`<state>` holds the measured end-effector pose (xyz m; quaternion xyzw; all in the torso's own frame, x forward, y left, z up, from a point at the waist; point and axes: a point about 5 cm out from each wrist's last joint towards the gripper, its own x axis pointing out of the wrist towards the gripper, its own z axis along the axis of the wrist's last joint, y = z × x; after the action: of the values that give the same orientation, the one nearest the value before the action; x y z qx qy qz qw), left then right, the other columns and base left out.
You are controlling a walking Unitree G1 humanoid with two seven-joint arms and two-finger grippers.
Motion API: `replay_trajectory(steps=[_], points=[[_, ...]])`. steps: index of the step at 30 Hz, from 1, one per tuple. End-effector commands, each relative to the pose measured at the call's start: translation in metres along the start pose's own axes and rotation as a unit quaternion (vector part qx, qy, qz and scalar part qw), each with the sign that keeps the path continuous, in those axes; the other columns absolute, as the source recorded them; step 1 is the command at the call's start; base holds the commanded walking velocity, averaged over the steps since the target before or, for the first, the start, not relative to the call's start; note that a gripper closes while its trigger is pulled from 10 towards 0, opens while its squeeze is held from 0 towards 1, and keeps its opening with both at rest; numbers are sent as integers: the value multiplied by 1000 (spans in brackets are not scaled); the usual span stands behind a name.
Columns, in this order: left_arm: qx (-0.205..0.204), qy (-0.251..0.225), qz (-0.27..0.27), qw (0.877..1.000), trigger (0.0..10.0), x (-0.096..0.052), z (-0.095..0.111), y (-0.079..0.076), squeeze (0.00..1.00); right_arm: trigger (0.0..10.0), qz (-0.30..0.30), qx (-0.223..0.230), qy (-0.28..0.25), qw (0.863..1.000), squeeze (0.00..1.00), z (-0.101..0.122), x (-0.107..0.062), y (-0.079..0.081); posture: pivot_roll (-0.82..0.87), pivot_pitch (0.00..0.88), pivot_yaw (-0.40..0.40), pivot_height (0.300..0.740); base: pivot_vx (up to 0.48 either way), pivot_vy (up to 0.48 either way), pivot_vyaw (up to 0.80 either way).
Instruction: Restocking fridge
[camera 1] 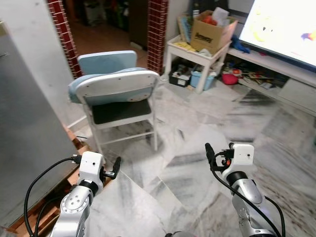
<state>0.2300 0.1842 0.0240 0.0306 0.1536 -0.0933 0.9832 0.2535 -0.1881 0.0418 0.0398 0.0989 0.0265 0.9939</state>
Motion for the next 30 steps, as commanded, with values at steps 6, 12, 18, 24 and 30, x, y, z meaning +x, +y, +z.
replay_trajectory(steps=[6, 12, 18, 24, 30], points=[[-9, 8, -9, 1000, 10000, -4, -5, -7, 0, 10000, -4, -6, -3, 1000, 0, 5, 0, -3, -3, 0, -18, 740, 0, 0, -800], [-16, 12, -8, 1000, 10000, -5, -7, -7, 0, 10000, -7, -3, 5, 1000, 0, 0, -9, -4, -15, 0, -16, 740, 0, 0, -800], [-23, 12, 3, 1000, 10000, -5, -7, -5, 0, 10000, -10, -5, 7, 1000, 0, 0, -10, -7, -12, 0, -24, 740, 0, 0, -800], [-24, 14, 2, 1000, 10000, -6, -9, -6, 0, 10000, -9, -9, 10, 1000, 0, 0, -12, -9, -10, 0, -29, 740, 0, 0, -800], [-20, 14, 4, 1000, 10000, -6, -9, -4, 0, 10000, -3, -10, 13, 1000, 0, -1, -11, -7, -6, 0, -37, 740, 0, 0, -800]])
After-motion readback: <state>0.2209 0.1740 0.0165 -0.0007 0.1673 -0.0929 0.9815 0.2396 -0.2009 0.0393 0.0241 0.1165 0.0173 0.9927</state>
